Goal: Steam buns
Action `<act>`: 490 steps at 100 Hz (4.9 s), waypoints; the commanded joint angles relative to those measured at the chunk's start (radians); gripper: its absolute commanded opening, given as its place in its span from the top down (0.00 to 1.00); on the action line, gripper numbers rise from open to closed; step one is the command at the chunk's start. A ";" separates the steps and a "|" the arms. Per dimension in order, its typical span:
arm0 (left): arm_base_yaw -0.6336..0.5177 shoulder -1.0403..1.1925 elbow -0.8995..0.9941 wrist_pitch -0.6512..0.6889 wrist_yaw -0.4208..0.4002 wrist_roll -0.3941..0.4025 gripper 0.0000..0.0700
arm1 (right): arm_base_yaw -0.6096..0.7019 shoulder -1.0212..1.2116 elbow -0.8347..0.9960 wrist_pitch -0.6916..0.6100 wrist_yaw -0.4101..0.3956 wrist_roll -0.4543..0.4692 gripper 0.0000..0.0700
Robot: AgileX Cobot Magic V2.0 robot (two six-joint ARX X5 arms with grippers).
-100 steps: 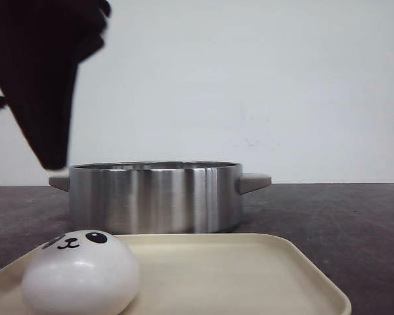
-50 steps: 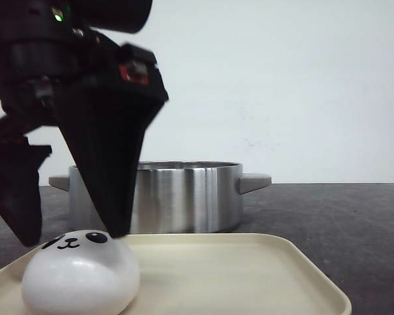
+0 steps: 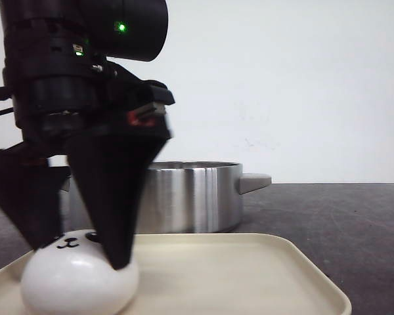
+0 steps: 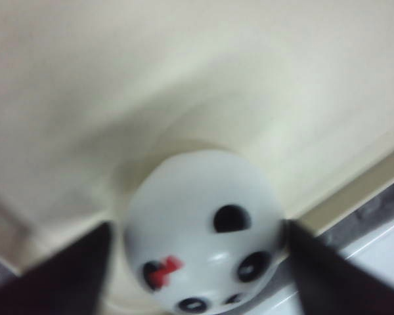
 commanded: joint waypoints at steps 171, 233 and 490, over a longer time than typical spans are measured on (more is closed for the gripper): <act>0.124 -0.640 0.270 -0.160 -0.235 0.038 0.99 | -0.389 0.423 -0.238 0.470 -0.178 0.068 0.98; 0.219 -0.584 0.270 -0.090 -0.181 0.059 0.99 | -0.369 0.257 -0.238 0.782 -0.332 -0.165 0.98; 0.424 0.444 0.863 -0.164 -0.006 0.031 0.27 | -0.225 -0.346 -0.236 -0.013 -0.213 -0.236 0.99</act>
